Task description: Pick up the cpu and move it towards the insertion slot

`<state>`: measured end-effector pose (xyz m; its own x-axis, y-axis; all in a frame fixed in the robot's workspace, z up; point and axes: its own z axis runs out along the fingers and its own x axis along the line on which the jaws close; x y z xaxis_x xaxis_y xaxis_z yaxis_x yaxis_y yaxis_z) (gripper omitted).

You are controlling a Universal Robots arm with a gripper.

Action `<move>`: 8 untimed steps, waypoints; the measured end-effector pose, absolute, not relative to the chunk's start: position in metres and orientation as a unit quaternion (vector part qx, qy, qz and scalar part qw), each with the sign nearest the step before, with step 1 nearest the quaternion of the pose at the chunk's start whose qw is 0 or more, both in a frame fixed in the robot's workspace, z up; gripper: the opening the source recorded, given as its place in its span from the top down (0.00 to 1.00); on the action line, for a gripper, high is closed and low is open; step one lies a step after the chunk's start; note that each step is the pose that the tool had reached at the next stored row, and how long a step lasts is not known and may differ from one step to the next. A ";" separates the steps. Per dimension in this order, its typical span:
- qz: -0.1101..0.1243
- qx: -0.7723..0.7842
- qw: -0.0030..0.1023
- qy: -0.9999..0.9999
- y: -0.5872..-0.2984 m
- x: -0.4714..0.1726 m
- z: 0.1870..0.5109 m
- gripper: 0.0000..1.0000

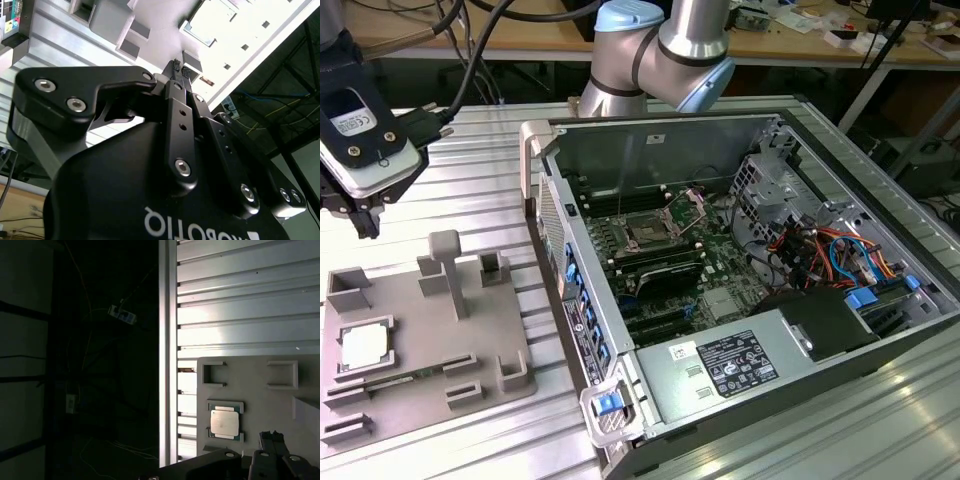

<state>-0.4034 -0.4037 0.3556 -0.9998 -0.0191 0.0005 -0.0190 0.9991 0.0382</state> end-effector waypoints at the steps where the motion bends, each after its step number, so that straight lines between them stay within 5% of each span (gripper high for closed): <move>1: -0.019 0.010 0.000 -1.000 -0.404 -0.404 0.356 0.89; 8: -0.019 0.010 0.000 -1.000 -0.404 -0.405 0.355 0.89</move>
